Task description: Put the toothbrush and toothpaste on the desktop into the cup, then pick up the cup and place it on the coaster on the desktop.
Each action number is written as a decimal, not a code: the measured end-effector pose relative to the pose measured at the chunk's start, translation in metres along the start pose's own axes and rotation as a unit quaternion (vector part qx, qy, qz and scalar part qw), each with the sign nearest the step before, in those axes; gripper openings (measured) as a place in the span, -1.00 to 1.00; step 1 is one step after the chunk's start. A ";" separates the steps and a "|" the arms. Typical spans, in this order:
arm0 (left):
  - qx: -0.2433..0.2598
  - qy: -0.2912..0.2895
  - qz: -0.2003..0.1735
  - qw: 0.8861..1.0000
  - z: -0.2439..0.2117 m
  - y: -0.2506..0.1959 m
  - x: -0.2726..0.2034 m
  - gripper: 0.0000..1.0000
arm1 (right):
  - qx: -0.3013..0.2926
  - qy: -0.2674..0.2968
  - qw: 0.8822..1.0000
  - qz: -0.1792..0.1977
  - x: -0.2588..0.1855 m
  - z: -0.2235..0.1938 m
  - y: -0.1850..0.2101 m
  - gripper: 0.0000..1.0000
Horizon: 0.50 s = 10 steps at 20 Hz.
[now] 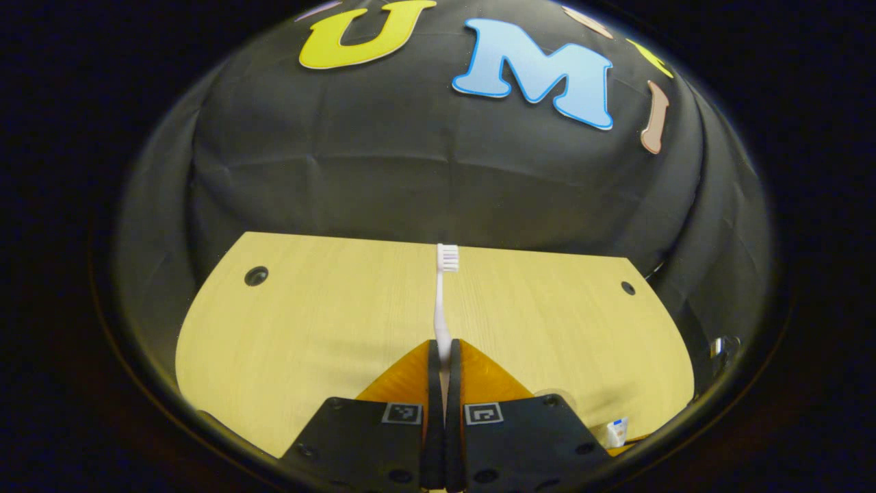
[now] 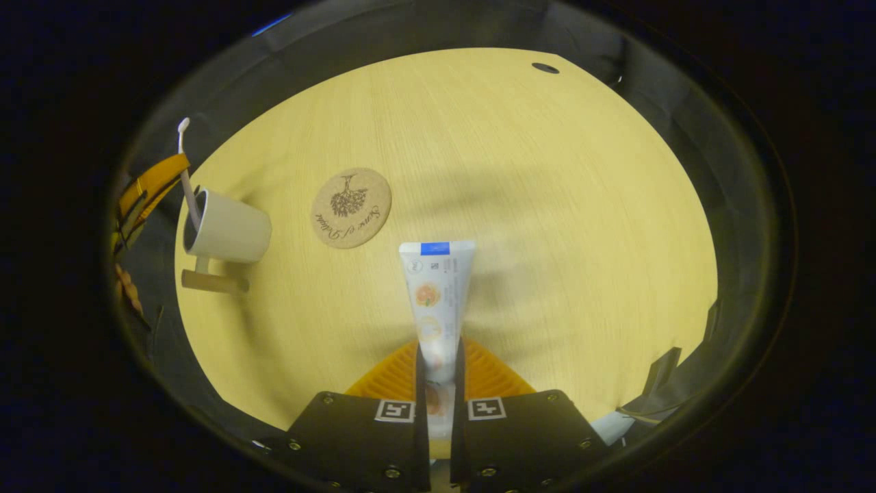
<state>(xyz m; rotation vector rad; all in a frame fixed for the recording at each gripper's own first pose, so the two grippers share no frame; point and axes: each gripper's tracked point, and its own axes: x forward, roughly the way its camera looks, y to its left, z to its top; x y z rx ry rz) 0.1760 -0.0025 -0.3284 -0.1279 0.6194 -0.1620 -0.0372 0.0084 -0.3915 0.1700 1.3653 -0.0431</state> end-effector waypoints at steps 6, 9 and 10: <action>0.003 0.007 0.007 1.000 -0.025 0.003 -0.002 -0.68 | 0.002 -0.004 1.000 0.000 0.000 0.000 0.000 -0.72; 0.008 0.005 0.010 1.000 -0.031 0.003 -0.009 -0.63 | 0.002 -0.006 1.000 0.003 -0.002 0.001 0.001 -0.72; 0.009 0.009 0.012 1.000 -0.033 0.003 -0.011 -0.63 | 0.000 -0.007 1.000 0.005 -0.003 0.001 0.001 -0.72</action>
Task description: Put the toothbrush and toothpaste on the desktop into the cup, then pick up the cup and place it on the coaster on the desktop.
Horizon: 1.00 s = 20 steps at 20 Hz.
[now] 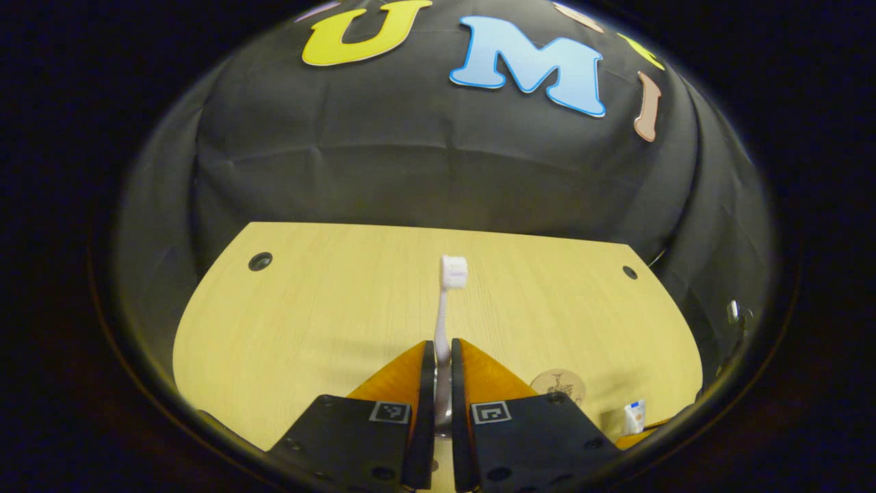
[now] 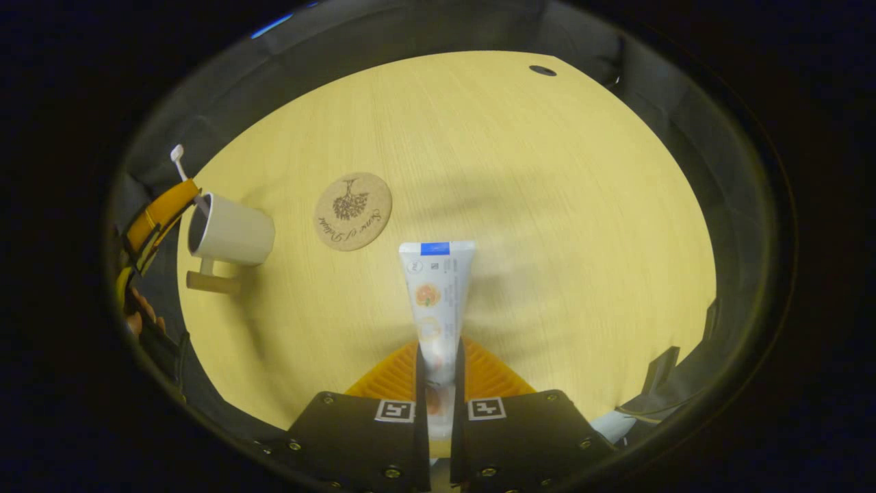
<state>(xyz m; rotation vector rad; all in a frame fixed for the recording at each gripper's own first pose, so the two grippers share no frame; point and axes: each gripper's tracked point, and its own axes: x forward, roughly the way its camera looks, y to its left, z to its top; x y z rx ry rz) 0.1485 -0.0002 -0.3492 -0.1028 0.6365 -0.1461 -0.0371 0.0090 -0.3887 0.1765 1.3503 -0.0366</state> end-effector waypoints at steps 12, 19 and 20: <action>-0.027 -0.016 0.006 0.999 -0.004 0.011 -0.065 -0.44 | -0.014 -0.046 0.998 0.047 -0.024 0.042 0.052 -0.72; -0.038 -0.021 0.033 0.999 -0.014 0.052 -0.107 -0.54 | -0.008 -0.083 0.992 0.092 -0.042 0.087 0.111 -0.72; -0.041 -0.021 0.038 0.998 -0.015 0.060 -0.112 -0.54 | -0.008 -0.087 0.991 0.098 -0.044 0.093 0.121 -0.73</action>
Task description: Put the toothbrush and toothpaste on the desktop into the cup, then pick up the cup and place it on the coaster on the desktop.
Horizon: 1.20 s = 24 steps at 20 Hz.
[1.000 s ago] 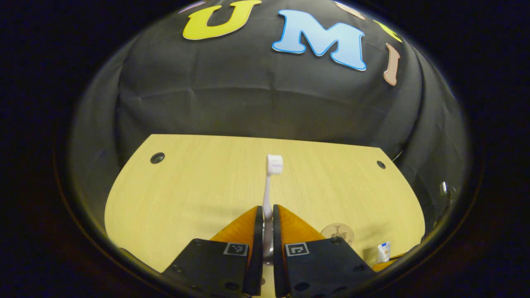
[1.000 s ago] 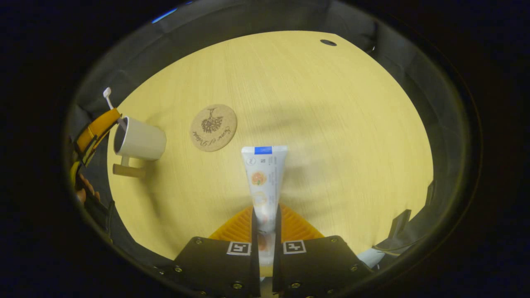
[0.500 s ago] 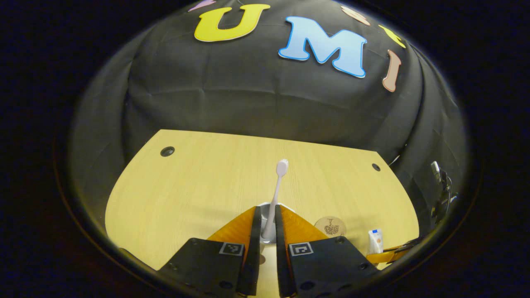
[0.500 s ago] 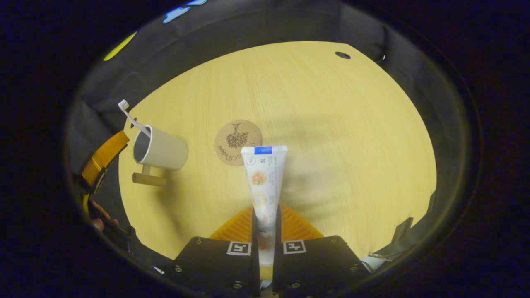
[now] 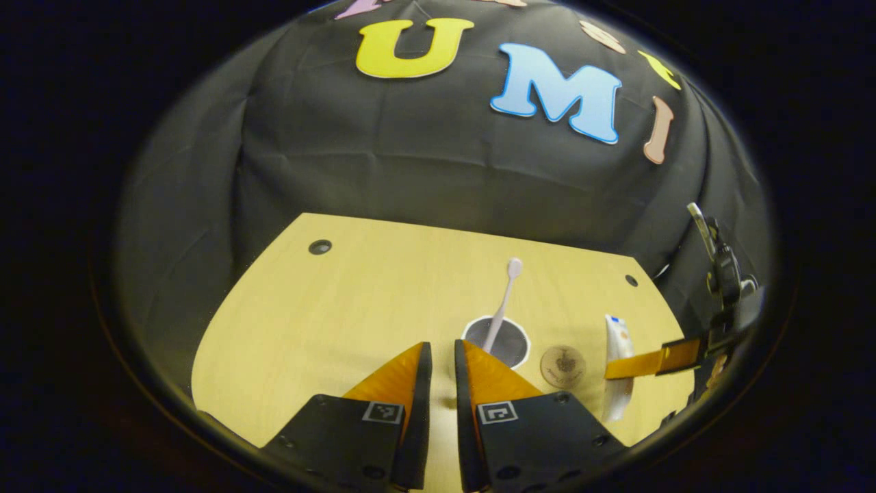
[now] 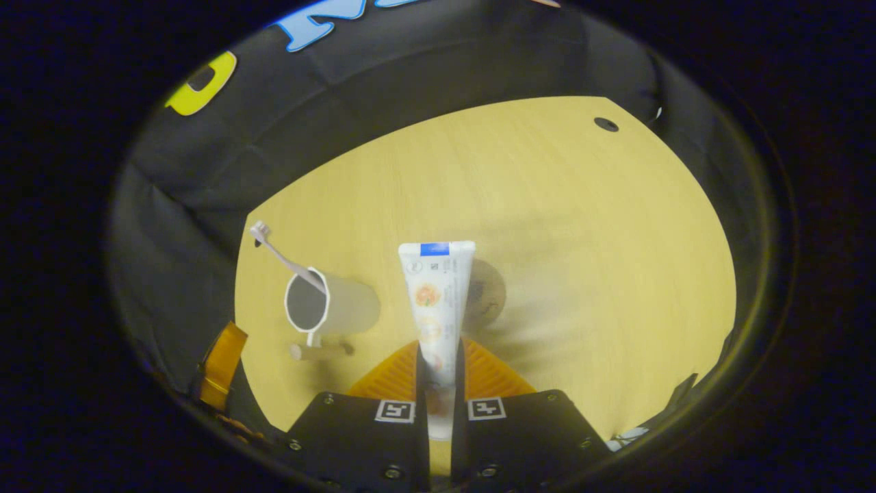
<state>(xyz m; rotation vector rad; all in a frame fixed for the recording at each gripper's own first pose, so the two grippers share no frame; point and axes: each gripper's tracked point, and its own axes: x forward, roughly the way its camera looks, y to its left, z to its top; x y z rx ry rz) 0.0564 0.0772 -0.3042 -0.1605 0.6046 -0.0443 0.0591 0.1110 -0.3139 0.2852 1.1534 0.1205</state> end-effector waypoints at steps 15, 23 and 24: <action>-0.043 0.013 0.110 0.993 -0.031 0.149 -0.090 -0.54 | 0.069 -0.087 0.993 0.048 0.038 0.072 0.109 -0.73; -0.045 0.036 0.132 0.990 -0.047 0.170 -0.113 -0.49 | 0.082 -0.174 0.980 0.048 0.060 0.078 0.123 -0.72; -0.044 0.040 0.131 0.990 -0.049 0.168 -0.114 -0.44 | 0.077 -0.189 0.978 0.046 0.061 0.078 0.122 -0.72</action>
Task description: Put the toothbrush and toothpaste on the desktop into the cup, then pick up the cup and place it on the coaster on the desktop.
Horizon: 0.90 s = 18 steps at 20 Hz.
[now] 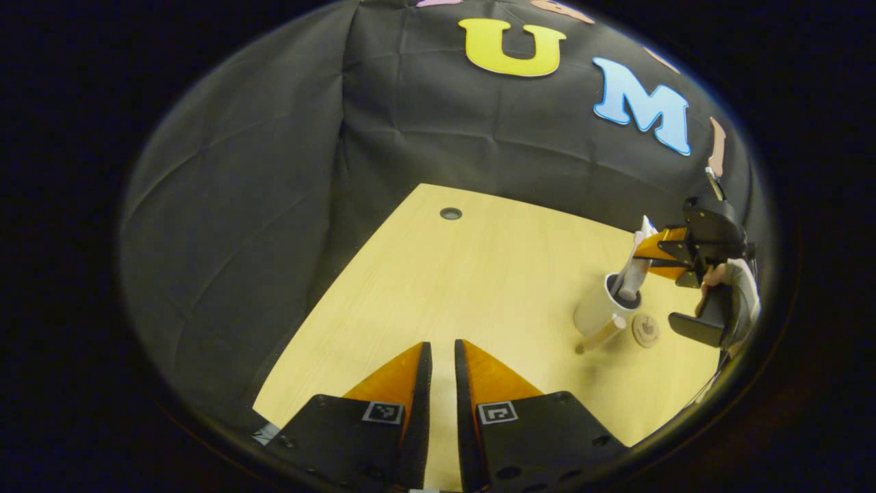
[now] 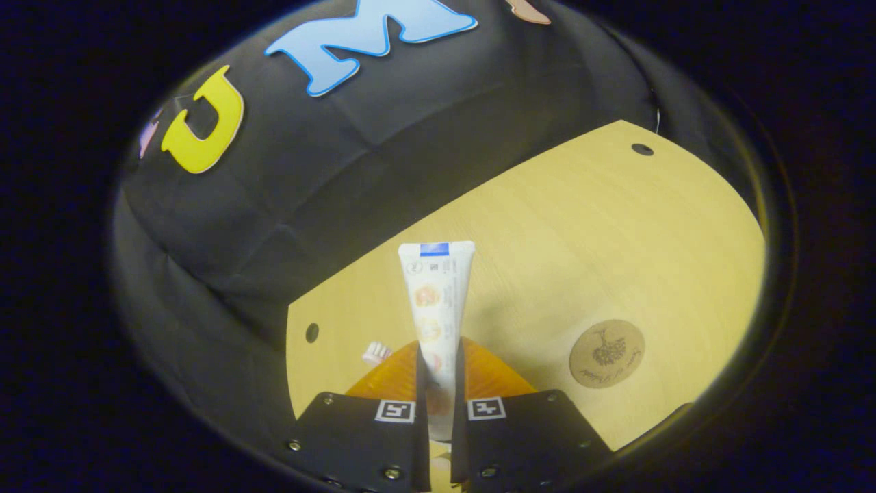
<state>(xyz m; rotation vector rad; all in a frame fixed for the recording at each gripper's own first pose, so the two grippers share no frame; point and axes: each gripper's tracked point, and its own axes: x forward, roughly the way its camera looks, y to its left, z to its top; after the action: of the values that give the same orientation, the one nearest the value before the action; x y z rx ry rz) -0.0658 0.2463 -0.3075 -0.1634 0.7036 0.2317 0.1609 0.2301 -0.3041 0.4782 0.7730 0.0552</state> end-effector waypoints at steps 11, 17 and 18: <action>0.026 0.005 -0.027 0.999 -0.001 -0.031 -0.023 -0.54 | -0.121 -0.131 0.984 0.017 0.001 -0.016 0.004 -0.75; 0.021 0.010 -0.028 0.999 -0.015 -0.030 -0.035 -0.48 | -0.153 -0.143 0.978 0.019 -0.014 -0.036 -0.002 -0.36; 0.017 0.010 -0.029 0.999 -0.018 -0.031 -0.038 -0.54 | -0.155 -0.140 0.978 0.021 -0.017 -0.039 -0.003 -0.23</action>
<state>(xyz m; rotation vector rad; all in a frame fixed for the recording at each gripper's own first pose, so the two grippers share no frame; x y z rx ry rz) -0.0968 0.2068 -0.2939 -0.1526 0.7209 0.1629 0.1220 0.2391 -0.3182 0.1980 0.4655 0.1425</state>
